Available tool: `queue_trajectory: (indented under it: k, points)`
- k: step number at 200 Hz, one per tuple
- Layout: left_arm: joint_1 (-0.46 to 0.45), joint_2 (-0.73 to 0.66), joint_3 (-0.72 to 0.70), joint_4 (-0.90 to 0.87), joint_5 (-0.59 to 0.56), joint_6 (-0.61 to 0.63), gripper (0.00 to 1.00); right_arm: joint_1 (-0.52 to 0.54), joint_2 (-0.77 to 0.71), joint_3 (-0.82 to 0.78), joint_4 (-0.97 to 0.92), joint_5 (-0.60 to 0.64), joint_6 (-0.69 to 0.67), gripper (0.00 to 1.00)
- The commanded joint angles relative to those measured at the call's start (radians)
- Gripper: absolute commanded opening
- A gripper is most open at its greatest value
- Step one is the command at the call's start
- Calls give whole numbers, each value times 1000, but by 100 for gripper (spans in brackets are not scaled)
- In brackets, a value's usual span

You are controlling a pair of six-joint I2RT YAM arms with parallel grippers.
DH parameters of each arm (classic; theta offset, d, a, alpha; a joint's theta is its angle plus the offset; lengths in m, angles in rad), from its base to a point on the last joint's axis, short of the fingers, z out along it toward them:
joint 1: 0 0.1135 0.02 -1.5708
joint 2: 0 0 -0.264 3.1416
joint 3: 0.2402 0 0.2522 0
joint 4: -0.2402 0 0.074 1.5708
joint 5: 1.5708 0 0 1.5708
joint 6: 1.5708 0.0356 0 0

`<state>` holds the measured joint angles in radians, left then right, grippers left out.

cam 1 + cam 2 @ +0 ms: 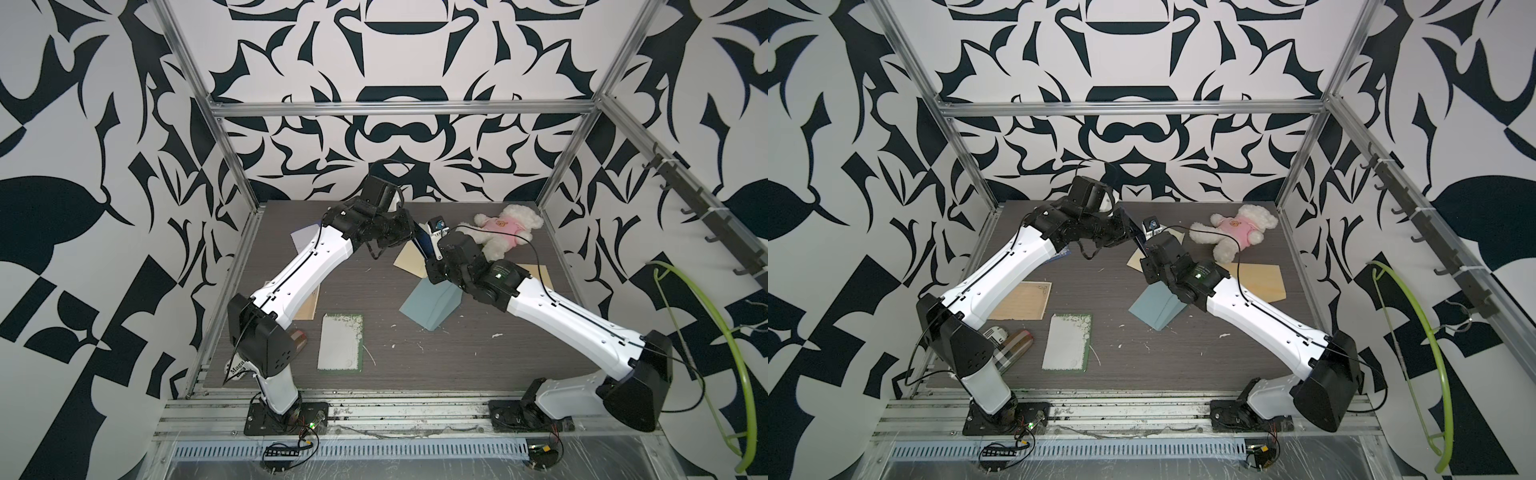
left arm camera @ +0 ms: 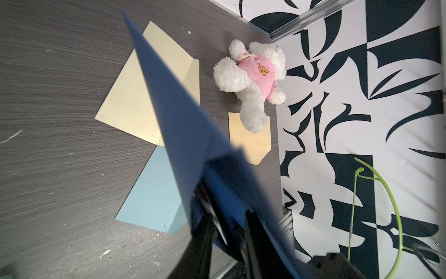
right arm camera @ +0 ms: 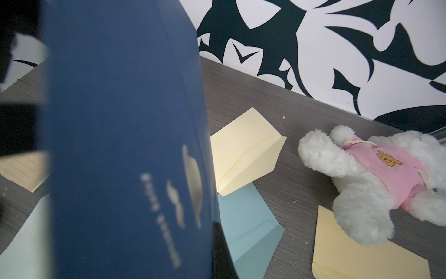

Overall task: Take the letter paper out of the envelope
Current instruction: Take out the letter paper from the envelope.

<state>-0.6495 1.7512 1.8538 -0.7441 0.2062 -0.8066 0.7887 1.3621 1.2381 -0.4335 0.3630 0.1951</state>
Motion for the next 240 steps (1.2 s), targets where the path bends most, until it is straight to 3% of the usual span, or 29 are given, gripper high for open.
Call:
queue_trajectory:
  k: [1,73,140,168,200,240]
  points:
    - [-5,30,48,-108,-56,31,29,22,-25,46,16,79,-24,0]
    - [-14,62,117,-223,-149,52,29,134,7,82,24,250,-79,0]
    - [-16,64,119,-227,-185,43,28,207,30,94,49,295,-93,0]
    - [-18,53,106,-215,-199,43,21,217,31,93,49,298,-87,0]
    - [-18,29,80,-181,-205,36,0,218,28,92,33,301,-71,0]
    - [-18,5,71,-143,-169,14,0,209,30,79,4,264,-43,0]
